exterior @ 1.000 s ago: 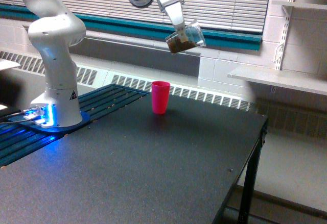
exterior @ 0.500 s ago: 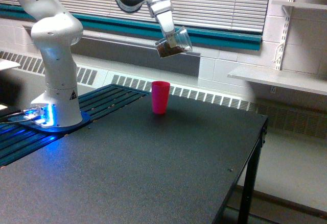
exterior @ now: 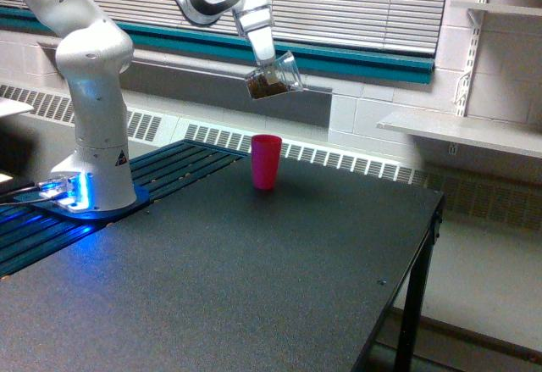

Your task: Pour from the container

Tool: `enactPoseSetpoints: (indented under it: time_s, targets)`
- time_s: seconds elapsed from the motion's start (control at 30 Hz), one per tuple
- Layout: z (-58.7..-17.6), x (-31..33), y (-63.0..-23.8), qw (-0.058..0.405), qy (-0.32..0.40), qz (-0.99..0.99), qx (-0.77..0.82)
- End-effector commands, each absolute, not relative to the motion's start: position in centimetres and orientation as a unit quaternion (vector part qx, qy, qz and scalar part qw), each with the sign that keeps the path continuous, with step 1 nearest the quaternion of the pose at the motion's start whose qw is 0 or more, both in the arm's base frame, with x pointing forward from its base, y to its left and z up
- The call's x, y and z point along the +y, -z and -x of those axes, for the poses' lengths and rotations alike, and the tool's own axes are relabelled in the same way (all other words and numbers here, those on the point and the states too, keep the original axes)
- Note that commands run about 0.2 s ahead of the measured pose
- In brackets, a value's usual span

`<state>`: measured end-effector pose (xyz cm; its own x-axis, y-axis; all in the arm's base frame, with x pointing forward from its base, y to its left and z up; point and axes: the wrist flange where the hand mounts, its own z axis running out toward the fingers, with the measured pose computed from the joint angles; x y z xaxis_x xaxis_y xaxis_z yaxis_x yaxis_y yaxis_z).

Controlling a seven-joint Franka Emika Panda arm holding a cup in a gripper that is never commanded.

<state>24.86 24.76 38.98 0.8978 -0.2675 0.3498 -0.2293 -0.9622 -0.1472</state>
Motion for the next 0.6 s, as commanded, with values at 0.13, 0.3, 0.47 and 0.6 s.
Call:
enactPoseSetpoints:
  time_s: [0.13,0.3,0.47,0.6]
  targets:
    - [-23.3,26.4,-38.5,0.066,0.174,0.967,0.174]
    - [-22.9,27.0,-38.0,0.070,0.165,0.965,0.194]
    - [-22.7,27.4,-37.6,0.074,0.157,0.960,0.218]
    - [-22.5,27.7,-37.2,0.080,0.147,0.957,0.237]
